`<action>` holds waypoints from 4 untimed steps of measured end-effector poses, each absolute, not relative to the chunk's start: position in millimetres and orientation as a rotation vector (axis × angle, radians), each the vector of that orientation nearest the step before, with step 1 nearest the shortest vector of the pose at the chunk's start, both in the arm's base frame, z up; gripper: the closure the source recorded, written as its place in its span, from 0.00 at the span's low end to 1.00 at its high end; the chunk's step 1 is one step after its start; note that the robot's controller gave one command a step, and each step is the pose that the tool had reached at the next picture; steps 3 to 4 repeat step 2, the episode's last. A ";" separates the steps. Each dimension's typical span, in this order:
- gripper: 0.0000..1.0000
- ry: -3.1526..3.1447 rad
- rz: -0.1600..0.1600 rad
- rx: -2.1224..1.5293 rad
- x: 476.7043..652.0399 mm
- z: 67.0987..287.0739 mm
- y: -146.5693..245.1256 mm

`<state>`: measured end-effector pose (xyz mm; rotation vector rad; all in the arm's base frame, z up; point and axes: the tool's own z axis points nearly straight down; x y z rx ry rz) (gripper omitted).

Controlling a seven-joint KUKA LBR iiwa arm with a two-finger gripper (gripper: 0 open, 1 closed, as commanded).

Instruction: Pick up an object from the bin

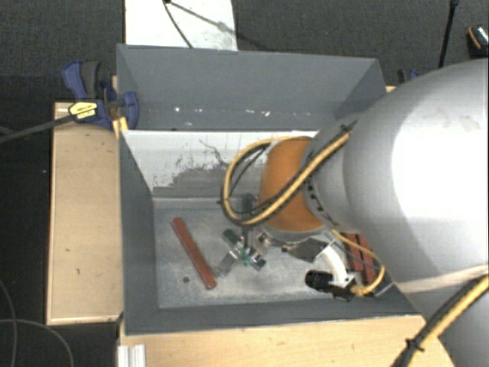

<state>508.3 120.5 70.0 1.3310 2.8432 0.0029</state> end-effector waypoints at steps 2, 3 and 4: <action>1.00 2.842 0.008 1.324 510.3 204.0 120.0; 1.00 2.842 0.008 1.324 510.3 204.0 120.0; 1.00 2.842 0.008 1.324 510.3 204.0 120.0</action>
Offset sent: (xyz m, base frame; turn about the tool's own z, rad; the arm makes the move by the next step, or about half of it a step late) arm 0.0000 0.0000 0.0000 0.0000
